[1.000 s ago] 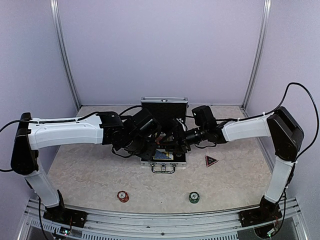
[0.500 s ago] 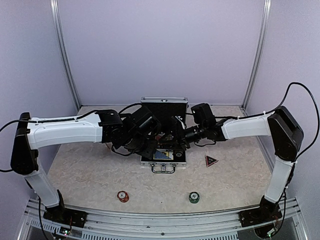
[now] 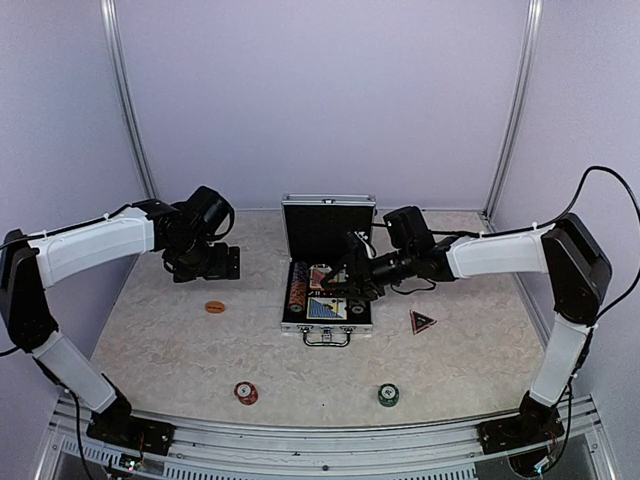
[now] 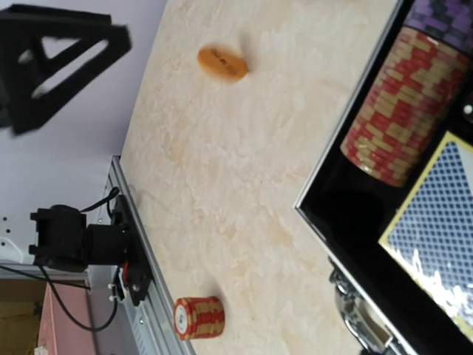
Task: Pack up texas hold em set
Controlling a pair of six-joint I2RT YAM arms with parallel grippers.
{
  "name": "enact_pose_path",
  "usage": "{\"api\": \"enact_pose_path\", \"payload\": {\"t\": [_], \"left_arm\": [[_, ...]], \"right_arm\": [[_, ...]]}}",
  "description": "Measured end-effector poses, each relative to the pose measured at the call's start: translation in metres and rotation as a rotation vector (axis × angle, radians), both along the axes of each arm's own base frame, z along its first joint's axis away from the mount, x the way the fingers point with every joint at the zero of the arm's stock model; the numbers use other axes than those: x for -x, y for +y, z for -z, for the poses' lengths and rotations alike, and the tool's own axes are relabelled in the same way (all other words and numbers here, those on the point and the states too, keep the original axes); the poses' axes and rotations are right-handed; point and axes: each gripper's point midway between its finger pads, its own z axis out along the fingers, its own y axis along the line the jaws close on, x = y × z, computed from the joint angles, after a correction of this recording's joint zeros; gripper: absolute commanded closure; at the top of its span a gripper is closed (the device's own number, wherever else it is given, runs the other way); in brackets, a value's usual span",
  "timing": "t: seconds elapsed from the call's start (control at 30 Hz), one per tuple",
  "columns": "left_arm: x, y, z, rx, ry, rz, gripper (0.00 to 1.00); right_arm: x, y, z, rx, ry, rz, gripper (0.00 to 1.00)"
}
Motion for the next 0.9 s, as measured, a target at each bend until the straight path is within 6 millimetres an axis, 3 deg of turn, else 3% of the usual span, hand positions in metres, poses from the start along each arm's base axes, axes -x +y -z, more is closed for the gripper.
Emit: {"api": "enact_pose_path", "payload": {"t": [0.17,0.5,0.9], "left_arm": [[0.002,0.029,0.025,-0.047,0.070,-0.061,0.01],[0.005,0.035,0.088,-0.134,0.228,-0.051,0.01],[-0.007,0.029,0.124,-0.145,0.266,-0.040,0.09]], "right_arm": [[0.000,-0.001,-0.006,-0.004,-0.022,0.002,0.30],[0.005,-0.005,-0.006,0.001,-0.030,0.007,0.30],[0.006,-0.005,-0.009,-0.003,-0.037,0.010,0.30]]}}
